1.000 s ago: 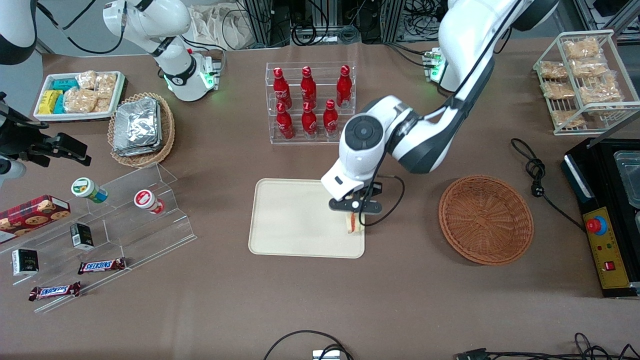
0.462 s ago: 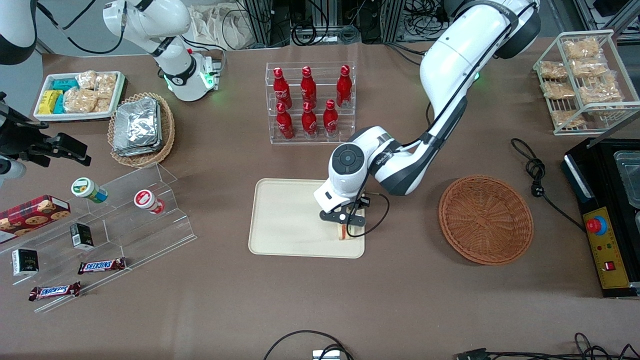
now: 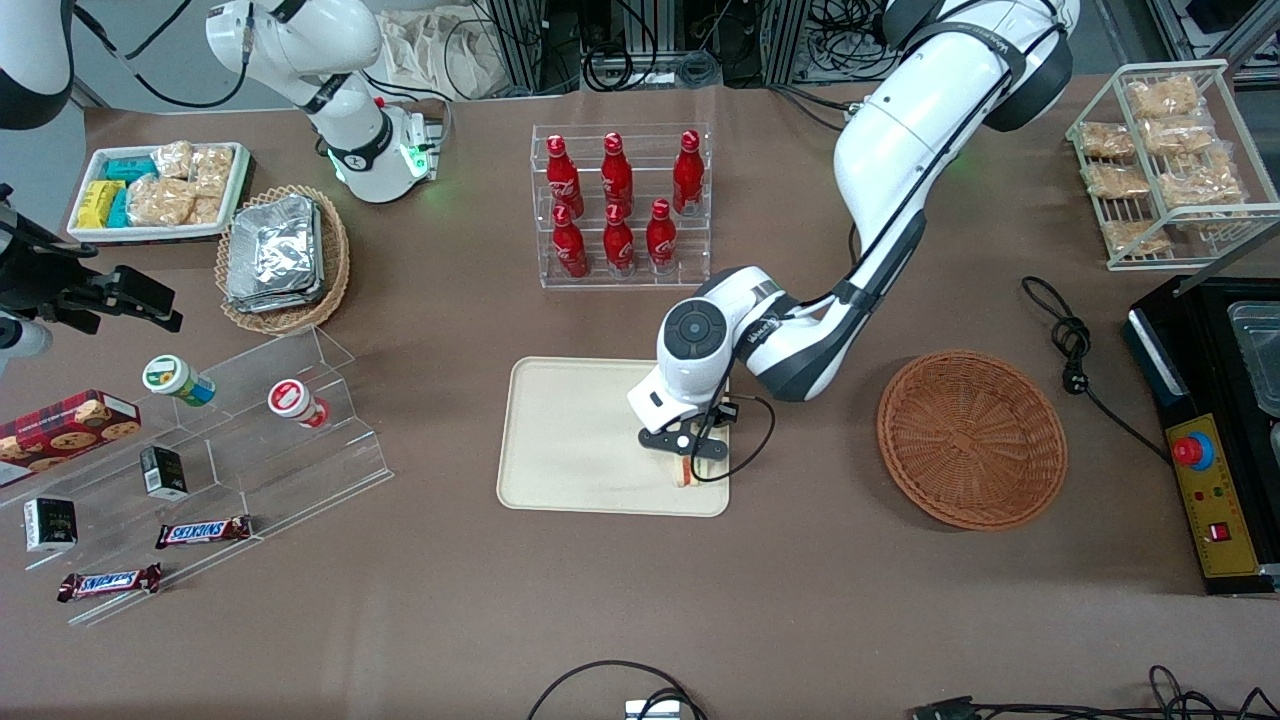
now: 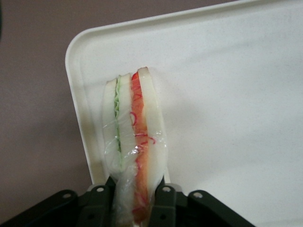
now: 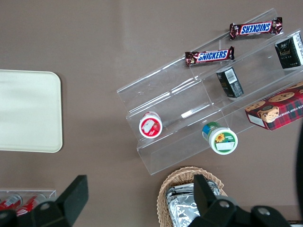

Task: Place sandwich from basket to tray
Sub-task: 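Lower the sandwich onto the tray with the left gripper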

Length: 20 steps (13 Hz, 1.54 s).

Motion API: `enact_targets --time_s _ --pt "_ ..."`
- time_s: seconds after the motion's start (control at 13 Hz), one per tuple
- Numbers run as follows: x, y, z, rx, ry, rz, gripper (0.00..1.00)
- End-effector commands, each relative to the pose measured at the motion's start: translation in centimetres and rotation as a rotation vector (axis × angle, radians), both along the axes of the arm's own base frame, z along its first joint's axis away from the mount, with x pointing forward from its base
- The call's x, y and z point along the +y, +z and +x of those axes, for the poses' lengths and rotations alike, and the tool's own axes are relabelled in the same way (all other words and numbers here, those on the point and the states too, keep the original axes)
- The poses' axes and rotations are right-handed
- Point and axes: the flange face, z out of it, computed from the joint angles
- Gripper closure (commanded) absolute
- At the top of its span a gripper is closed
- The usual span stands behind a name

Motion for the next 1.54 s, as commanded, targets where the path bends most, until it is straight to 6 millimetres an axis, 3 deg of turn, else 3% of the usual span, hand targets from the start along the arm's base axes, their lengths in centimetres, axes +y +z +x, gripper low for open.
enact_targets --time_s 0.0,0.31,0.69,0.92,1.46 --pt "-0.3 0.1 0.8 -0.043 0.045 0.007 0.0" --pt "-0.9 1.7 0.3 -0.065 0.156 -0.003 0.0" --pt "-1.1 0.0 -0.5 -0.113 0.171 0.046 0.0" --pt "-0.9 1.1 -0.3 -0.125 0.215 0.042 0.0" --pt "-0.2 1.4 -1.2 -0.127 0.212 0.054 0.0"
